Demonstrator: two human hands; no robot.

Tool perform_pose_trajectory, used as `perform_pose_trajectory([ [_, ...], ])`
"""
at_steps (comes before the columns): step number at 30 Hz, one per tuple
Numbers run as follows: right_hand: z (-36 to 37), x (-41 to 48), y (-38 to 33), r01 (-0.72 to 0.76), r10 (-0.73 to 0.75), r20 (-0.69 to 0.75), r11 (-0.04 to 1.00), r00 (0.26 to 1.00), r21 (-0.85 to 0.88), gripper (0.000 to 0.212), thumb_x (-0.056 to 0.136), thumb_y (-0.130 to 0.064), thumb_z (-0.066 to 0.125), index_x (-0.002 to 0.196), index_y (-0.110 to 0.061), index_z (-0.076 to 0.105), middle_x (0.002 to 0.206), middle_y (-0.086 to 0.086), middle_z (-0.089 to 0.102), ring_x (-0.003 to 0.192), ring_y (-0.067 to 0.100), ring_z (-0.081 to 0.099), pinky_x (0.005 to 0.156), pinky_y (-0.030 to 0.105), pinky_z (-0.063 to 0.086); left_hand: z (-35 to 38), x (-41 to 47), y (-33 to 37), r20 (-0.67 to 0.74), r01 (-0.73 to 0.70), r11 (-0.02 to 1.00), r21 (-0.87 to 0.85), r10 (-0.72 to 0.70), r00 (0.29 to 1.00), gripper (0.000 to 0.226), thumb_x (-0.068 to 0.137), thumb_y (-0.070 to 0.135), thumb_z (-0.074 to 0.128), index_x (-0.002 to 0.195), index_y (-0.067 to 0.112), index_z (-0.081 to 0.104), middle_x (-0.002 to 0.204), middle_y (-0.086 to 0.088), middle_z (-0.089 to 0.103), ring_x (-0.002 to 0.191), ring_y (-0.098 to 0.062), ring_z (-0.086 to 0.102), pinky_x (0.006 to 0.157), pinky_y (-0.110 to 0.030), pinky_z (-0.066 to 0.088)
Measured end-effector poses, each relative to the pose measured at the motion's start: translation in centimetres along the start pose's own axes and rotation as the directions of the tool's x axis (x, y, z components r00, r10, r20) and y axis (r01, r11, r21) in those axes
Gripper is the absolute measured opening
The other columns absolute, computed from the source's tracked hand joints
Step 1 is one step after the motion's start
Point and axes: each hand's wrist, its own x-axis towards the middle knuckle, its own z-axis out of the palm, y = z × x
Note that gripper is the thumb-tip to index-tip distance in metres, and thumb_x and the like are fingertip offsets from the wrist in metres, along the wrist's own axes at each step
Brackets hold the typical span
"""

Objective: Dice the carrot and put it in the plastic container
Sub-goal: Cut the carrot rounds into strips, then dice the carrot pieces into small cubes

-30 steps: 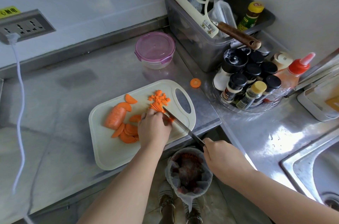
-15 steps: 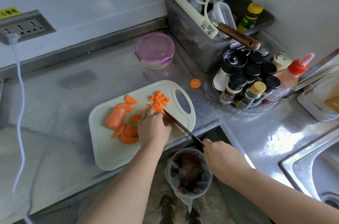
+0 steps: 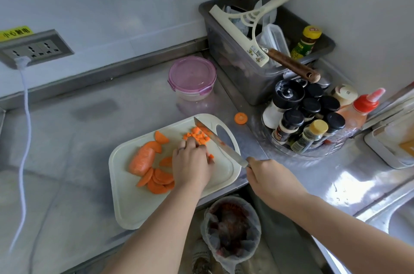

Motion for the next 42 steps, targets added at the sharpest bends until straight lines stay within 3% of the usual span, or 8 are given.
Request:
perform_pose_trajectory([
  [9, -0.1, 2.7, 0.3, 0.029, -0.029, -0.038, 1.000, 0.999, 0.005, 0.019, 0.102, -0.024, 0.035, 0.087, -0.015, 0.043, 0.063, -0.002, 0.042, 0.060, 0.025, 0.045, 0.044, 0.027, 0.024, -1.0, 4.1, -0.3, 0.003, 0.115, 0.993, 0.007, -0.115, 0.993, 0.024, 0.086, 0.035, 0.054, 0.105, 0.027, 0.067, 0.114, 0.001, 0.054, 0.114, -0.023, 0.047, 0.090, -0.033, 0.036],
  [18, 0.2, 2.8, 0.5, 0.098, -0.112, -0.044, 0.967, 0.993, -0.233, 0.024, 0.100, -0.024, 0.036, 0.116, -0.019, 0.054, 0.084, 0.001, 0.061, 0.072, 0.027, 0.058, 0.053, 0.030, 0.032, -5.9, 5.8, -6.9, 0.060, 0.227, 0.658, -0.718, -0.267, 0.962, 0.038, 0.086, 0.001, 0.043, 0.089, 0.029, 0.068, 0.086, 0.006, 0.065, 0.063, -0.019, 0.060, 0.057, -0.034, 0.054],
  [22, 0.4, 3.1, -0.1, 0.152, -0.191, -0.078, 0.922, 0.978, -0.356, 0.024, 0.065, -0.019, 0.084, 0.082, -0.020, 0.067, 0.052, -0.005, 0.047, 0.038, 0.020, 0.030, 0.039, 0.019, 0.001, -8.3, 6.6, -4.5, 0.258, 0.043, 0.839, -0.542, 0.118, 0.959, 0.042, 0.089, -0.002, 0.037, 0.087, 0.021, 0.072, 0.075, 0.014, 0.062, 0.050, 0.003, 0.048, 0.045, -0.008, 0.035],
  [26, 0.6, 3.5, 0.0, 0.095, -0.151, -0.139, 0.934, 0.979, -0.343, 0.039, 0.036, -0.013, 0.093, 0.060, -0.018, 0.062, 0.037, -0.004, 0.036, 0.033, 0.018, 0.011, 0.046, 0.014, -0.009, -7.0, 7.7, -3.7, 0.418, -0.059, 0.943, -0.328, 0.201, 0.886, 0.044, 0.090, 0.007, 0.042, 0.068, 0.033, 0.069, 0.093, 0.008, 0.072, 0.088, -0.004, 0.063, 0.087, -0.023, 0.050],
  [31, 0.2, 3.1, -0.5, 0.083, -0.148, -0.136, 0.913, 0.980, -0.399, 0.032, 0.048, -0.017, 0.091, 0.067, -0.017, 0.066, 0.042, -0.002, 0.047, 0.034, 0.019, 0.017, 0.045, 0.017, -0.007, -5.1, 8.7, -3.9, 0.418, -0.079, 0.962, -0.261, 0.186, 0.889, 0.035, 0.096, 0.015, 0.042, 0.098, 0.033, 0.072, 0.111, 0.007, 0.070, 0.103, -0.015, 0.061, 0.095, -0.033, 0.048],
  [34, 0.5, 3.1, -0.2, 0.102, -0.161, -0.132, 0.923, 0.978, -0.371, 0.016, 0.094, -0.021, 0.053, 0.108, -0.019, 0.060, 0.077, -0.002, 0.062, 0.055, 0.024, 0.043, 0.041, 0.026, 0.016, -5.4, 8.6, -4.8, 0.267, -0.013, 0.901, -0.434, 0.142, 0.953, 0.039, 0.092, 0.004, 0.039, 0.103, 0.024, 0.070, 0.111, 0.001, 0.069, 0.105, -0.018, 0.061, 0.097, -0.037, 0.047],
  [38, 0.0, 2.5, -0.1, 0.053, -0.076, -0.150, 0.987, 0.986, -0.153, 0.029, 0.100, -0.026, 0.037, 0.123, -0.024, 0.054, 0.082, -0.001, 0.060, 0.073, 0.024, 0.057, 0.056, 0.029, 0.035, -5.6, 7.0, -7.4, -0.023, 0.015, 0.877, -0.481, -0.030, 0.999, 0.037, 0.085, -0.002, 0.041, 0.093, 0.023, 0.067, 0.101, 0.000, 0.066, 0.089, -0.025, 0.065, 0.079, -0.039, 0.053],
  [42, -0.1, 2.5, 0.2, -0.008, 0.013, -0.152, 0.999, 0.988, 0.037, 0.015, 0.098, -0.024, 0.042, 0.098, -0.017, 0.055, 0.068, 0.000, 0.048, 0.068, 0.026, 0.048, 0.057, 0.032, 0.035, -4.1, 3.8, -8.8, -0.041, -0.410, 0.907, -0.096, 0.408, 0.912, 0.040, 0.069, 0.002, 0.062, 0.101, 0.027, 0.065, 0.101, 0.002, 0.058, 0.090, -0.026, 0.059, 0.076, -0.039, 0.050],
])
